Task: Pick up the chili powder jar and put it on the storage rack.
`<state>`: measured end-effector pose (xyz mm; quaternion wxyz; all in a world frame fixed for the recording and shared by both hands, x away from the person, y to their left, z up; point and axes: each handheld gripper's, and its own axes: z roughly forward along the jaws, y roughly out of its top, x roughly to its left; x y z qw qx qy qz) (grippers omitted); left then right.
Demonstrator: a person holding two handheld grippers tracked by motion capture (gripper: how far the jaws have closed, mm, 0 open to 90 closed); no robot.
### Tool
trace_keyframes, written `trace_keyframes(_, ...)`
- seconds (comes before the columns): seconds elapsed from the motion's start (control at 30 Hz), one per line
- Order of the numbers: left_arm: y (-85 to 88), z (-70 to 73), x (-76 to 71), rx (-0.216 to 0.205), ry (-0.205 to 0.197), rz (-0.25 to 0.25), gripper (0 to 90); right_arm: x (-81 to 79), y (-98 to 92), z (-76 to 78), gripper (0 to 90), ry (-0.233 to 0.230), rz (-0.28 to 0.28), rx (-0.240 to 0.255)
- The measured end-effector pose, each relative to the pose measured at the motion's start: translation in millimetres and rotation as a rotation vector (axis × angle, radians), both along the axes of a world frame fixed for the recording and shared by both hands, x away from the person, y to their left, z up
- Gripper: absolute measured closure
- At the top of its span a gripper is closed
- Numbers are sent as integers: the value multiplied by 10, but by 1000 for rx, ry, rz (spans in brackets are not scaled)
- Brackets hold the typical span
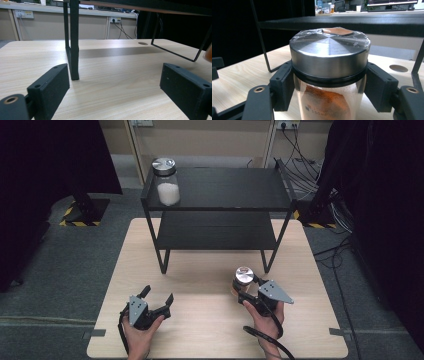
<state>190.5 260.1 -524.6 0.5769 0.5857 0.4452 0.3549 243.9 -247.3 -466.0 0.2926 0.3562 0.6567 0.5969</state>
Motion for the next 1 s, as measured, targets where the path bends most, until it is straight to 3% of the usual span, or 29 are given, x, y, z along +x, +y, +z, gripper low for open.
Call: trace_keyframes(1.0,4,2,4,-7,5,2,81,-77,-85,464,322,-79,-30,20)
